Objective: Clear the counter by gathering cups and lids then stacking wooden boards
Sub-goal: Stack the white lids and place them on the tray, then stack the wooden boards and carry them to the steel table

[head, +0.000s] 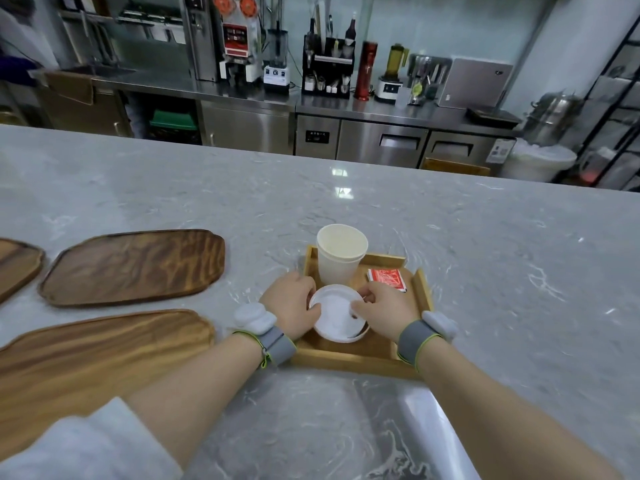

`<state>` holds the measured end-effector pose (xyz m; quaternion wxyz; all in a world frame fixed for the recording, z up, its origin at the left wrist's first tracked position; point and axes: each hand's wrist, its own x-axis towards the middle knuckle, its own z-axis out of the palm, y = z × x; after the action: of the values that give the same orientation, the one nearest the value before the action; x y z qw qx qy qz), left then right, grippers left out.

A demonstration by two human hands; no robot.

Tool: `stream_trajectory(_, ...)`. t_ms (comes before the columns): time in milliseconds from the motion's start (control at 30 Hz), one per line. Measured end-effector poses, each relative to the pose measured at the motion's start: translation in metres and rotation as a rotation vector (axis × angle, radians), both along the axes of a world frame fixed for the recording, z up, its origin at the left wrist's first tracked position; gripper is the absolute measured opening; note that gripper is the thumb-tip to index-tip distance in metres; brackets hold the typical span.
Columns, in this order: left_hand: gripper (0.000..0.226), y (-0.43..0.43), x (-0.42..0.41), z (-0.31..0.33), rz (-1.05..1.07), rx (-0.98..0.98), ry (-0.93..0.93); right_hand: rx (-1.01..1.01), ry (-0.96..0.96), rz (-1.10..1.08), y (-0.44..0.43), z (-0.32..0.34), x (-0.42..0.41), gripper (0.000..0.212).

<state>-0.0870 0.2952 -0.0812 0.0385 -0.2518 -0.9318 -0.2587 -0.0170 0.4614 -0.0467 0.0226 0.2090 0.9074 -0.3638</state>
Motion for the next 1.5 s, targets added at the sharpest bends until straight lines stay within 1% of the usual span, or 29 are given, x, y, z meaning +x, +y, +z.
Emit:
stream_trajectory(200, 0.022, -0.001, 0.002, -0.006, 0.070, -0.023, 0.001, 0.071, -0.006, 0.041, -0.001, 0.000, -0.001, 0.021)
stream_trajectory(267, 0.031, -0.001, 0.003, -0.004, 0.067, -0.031, -0.016, 0.094, -0.007, 0.050, -0.001, -0.001, -0.001, 0.023)
stream_trajectory(367, 0.044, -0.004, 0.007, 0.001, 0.073, -0.001, -0.055, 0.165, 0.019, 0.071, -0.003, -0.001, -0.002, 0.034)
stream_trajectory(433, 0.048, -0.009, 0.012, 0.005, 0.076, 0.019, -0.074, 0.233, 0.053, 0.082, -0.005, 0.001, -0.002, 0.042)
stream_trajectory(533, 0.049, -0.020, 0.017, 0.011, 0.093, 0.032, -0.090, 0.326, 0.128, 0.120, -0.010, 0.004, -0.001, 0.046)
stream_trajectory(667, 0.047, -0.041, 0.024, 0.013, 0.130, 0.036, -0.087, 0.421, 0.231, 0.198, -0.024, 0.010, 0.003, 0.043)
stream_trajectory(767, 0.046, -0.061, 0.030, 0.015, 0.169, 0.020, -0.078, 0.424, 0.281, 0.273, -0.040, 0.013, 0.004, 0.041)
stream_trajectory(900, 0.047, -0.103, 0.040, 0.020, 0.243, -0.025, -0.068, 0.419, 0.293, 0.370, -0.074, 0.017, 0.000, 0.041)
stream_trajectory(1067, 0.050, -0.161, 0.051, 0.019, 0.388, -0.061, -0.075, 0.371, 0.277, 0.487, -0.120, 0.016, -0.008, 0.047)
stream_trajectory(1200, 0.051, -0.199, 0.057, 0.020, 0.480, -0.103, -0.114, 0.331, 0.213, 0.567, -0.148, 0.013, -0.012, 0.049)
stream_trajectory(1333, 0.052, -0.233, 0.067, 0.017, 0.611, -0.146, -0.086, 0.321, 0.116, 0.622, -0.175, 0.011, -0.016, 0.053)
stream_trajectory(1400, 0.052, -0.245, 0.073, 0.015, 0.671, -0.194, -0.092, 0.333, 0.061, 0.624, -0.186, 0.009, -0.019, 0.055)
stream_trajectory(1500, 0.052, -0.261, 0.083, 0.009, 0.790, -0.318, -0.092, 0.378, -0.006, 0.628, -0.203, 0.005, -0.021, 0.054)
